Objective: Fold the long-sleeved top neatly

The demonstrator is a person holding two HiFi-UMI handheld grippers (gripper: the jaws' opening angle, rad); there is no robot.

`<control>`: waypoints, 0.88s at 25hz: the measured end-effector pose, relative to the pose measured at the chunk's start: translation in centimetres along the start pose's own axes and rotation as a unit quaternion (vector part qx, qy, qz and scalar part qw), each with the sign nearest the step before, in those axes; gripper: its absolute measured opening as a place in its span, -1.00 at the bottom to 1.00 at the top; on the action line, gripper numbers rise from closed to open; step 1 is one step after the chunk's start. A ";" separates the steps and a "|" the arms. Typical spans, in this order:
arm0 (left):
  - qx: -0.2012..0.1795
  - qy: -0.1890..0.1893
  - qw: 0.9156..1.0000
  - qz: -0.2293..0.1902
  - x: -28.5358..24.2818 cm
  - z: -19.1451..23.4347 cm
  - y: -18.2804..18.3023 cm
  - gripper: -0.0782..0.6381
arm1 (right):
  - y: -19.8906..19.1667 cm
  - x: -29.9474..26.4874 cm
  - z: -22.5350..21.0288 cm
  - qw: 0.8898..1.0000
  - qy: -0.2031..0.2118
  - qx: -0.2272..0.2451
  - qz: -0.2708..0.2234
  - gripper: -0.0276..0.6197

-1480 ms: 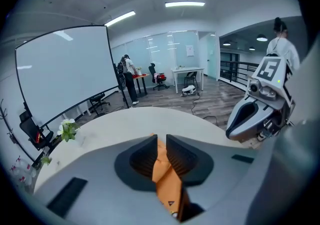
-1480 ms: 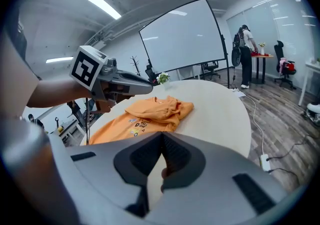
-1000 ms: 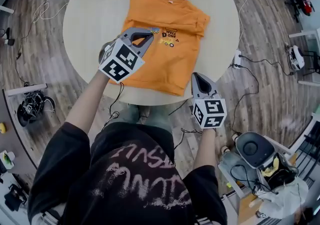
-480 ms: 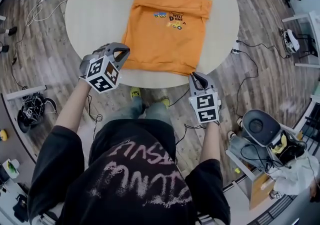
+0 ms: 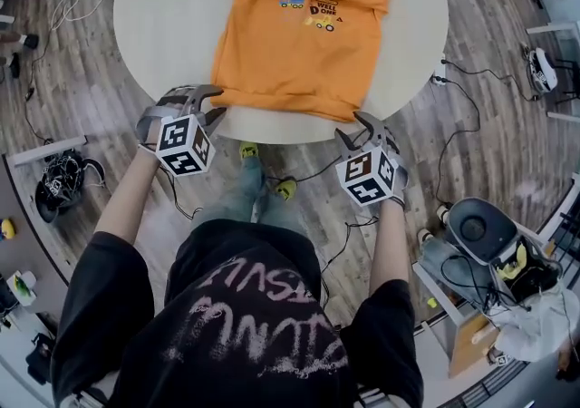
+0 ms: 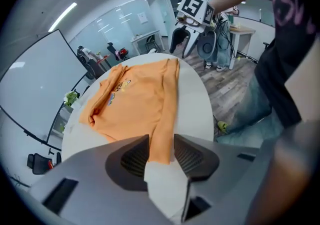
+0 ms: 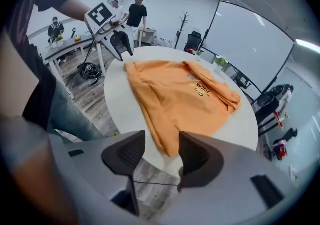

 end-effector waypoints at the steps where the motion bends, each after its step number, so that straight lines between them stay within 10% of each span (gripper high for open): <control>1: -0.008 0.003 1.000 0.007 -0.4 -0.3 -0.2 -0.31 | -0.1 -0.5 0.0 1.000 0.001 0.012 0.004 -0.24; 16: -0.051 0.002 0.997 0.062 -4.3 1.5 -3.4 -0.50 | -1.1 -4.3 0.3 0.994 0.046 0.081 0.049 -0.28; 22: -0.045 -0.011 0.997 0.059 -4.5 2.0 -3.3 -0.63 | -0.6 -4.2 -0.9 0.996 0.011 0.083 0.040 -0.80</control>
Point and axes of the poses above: the fingertips, and each gripper's own axes: x backward along the fingers, z to its left, y out of its top, the point moved 1 cm from there along x, backward along the fingers, and after that the axes turned 5 degrees about -x, right-handed, at the moved point
